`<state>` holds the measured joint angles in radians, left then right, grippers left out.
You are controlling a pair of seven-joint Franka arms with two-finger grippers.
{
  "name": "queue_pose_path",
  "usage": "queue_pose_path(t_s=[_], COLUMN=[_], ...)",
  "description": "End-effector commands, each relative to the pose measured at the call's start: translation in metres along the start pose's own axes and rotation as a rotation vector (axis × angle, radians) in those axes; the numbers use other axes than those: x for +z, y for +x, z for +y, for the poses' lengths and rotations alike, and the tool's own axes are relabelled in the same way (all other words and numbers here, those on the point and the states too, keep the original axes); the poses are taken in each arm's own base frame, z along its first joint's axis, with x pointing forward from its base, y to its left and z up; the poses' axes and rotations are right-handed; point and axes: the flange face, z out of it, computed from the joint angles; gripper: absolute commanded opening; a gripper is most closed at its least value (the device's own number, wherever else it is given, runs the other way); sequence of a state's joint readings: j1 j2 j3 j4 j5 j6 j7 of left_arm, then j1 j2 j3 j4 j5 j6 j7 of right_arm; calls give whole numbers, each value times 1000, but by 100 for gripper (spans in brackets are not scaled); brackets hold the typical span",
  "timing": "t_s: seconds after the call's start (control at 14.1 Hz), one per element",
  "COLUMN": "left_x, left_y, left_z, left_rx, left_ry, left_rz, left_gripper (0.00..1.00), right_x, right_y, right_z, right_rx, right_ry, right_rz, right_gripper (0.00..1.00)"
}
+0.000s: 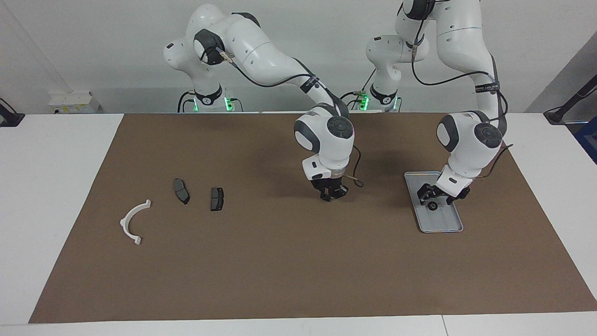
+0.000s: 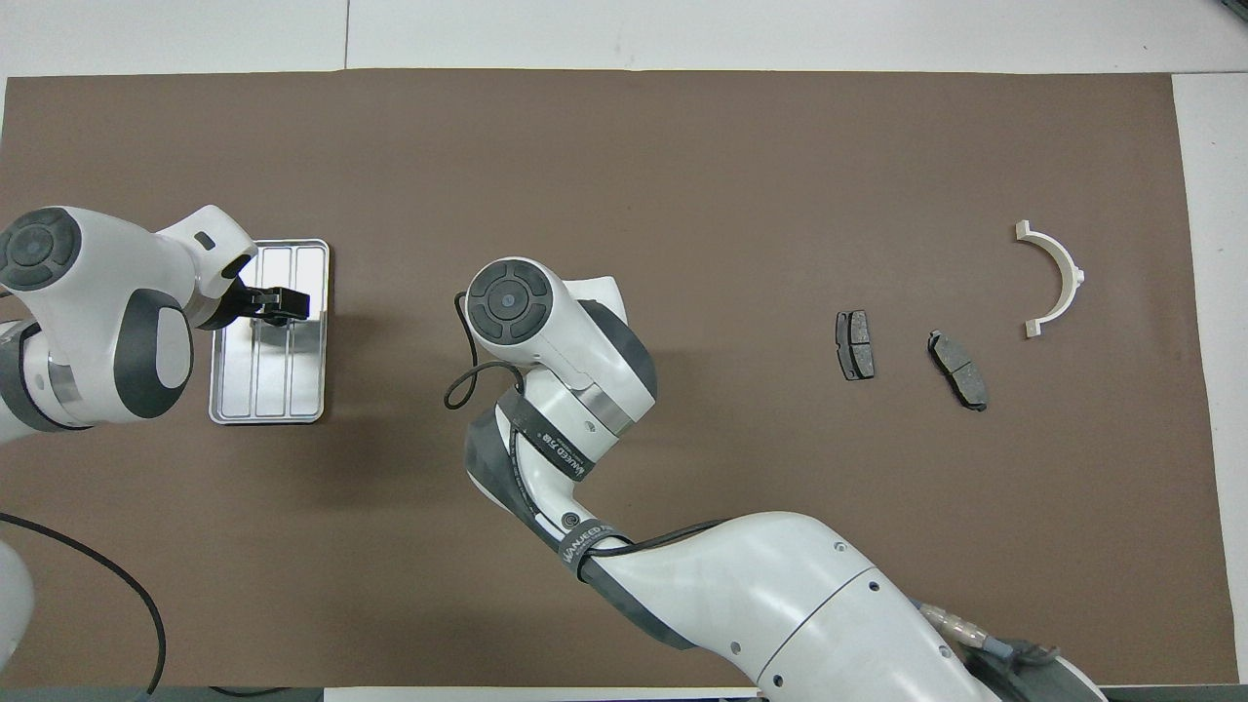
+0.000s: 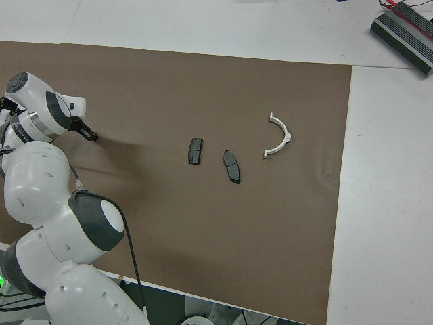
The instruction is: Place bearing gear from tray to pile
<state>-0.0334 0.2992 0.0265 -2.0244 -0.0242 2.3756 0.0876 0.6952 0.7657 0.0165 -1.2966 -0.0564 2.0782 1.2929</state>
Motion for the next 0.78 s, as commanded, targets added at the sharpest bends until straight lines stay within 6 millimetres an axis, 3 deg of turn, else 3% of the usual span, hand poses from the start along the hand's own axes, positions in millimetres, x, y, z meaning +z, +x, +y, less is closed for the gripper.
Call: queue_pose_path(t_s=[0.0,0.14,0.28,0.43,0.71], left_x=[4,5,5,5,5], left_y=[-7,-7,-7,-7,-7], left_z=[5,5,5,5,5], left_rx=[-3,-1,-1,-1,0], left_ry=[16,17,17,17,17], left_rz=[21,28,28,28,27], left_gripper=[100,100,100,79,33], right_x=[8,3,-19,-54,-131], right_y=[0,5,26,48,121], right_z=[-2,0,8,22,77], right_rx=[24,24,16,-36,-195], right_ry=[0,-7,-20,-30,-30], right_rz=[-14,-12,-8,-8,-24], right_gripper=[0,0,0,0,0])
